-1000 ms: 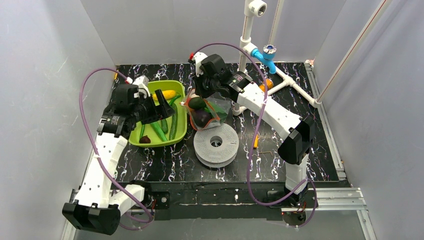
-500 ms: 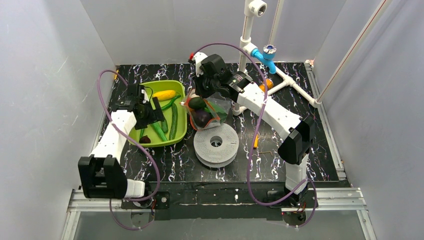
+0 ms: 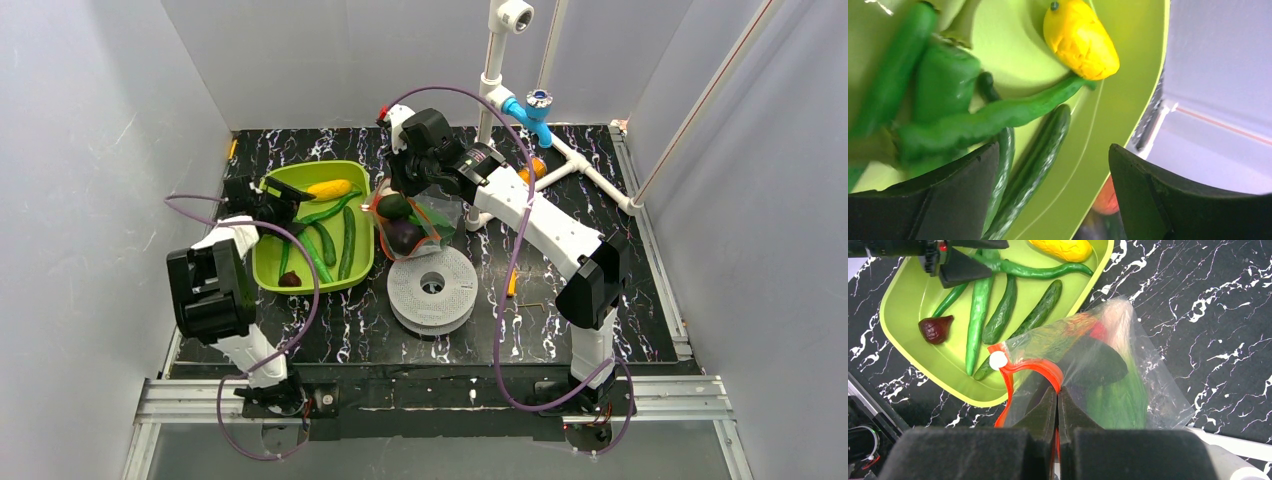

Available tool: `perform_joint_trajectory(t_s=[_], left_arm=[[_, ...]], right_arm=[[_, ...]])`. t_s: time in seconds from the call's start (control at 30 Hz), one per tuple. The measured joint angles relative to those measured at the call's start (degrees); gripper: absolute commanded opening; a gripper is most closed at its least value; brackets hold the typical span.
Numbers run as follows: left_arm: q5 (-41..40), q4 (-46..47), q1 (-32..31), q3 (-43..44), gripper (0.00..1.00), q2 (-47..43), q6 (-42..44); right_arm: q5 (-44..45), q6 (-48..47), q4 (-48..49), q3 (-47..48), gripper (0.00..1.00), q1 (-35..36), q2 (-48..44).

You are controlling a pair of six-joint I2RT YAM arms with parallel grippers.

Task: Place the food in the zip-top bag and seal the zipper
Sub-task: Pick up the fake fruit from the bin.

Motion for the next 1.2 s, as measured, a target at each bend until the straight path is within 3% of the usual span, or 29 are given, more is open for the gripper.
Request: perform_joint_trajectory(t_s=[0.2,0.37,0.7,0.9,1.07,1.2], left_arm=[[-0.27,13.84,-0.83,-0.64,0.71,5.71,-12.39],[-1.25,20.05,-1.62,-0.35,0.69,9.9,-18.64],[-13.64,14.15,-8.15,3.84,0.7,11.36,-18.36],[-16.67,13.72,-9.28,6.49,0.69,14.57,-21.33],[-18.84,12.43,-9.78,9.71,0.65,17.1,-22.17],[-20.1,10.09,-10.04,11.69,0.52,18.16,-22.47]], right_arm=[[-0.03,0.0,-0.02,0.0,0.01,0.0,0.0],[-0.03,0.0,-0.04,0.0,0.01,0.0,0.0],[-0.01,-0.03,-0.03,0.0,0.01,0.0,0.0],[0.04,-0.07,-0.01,0.0,0.01,0.0,0.0],[0.04,-0.09,0.07,-0.25,0.01,0.0,-0.02],[0.13,-0.09,0.07,-0.33,0.01,0.0,-0.02]])
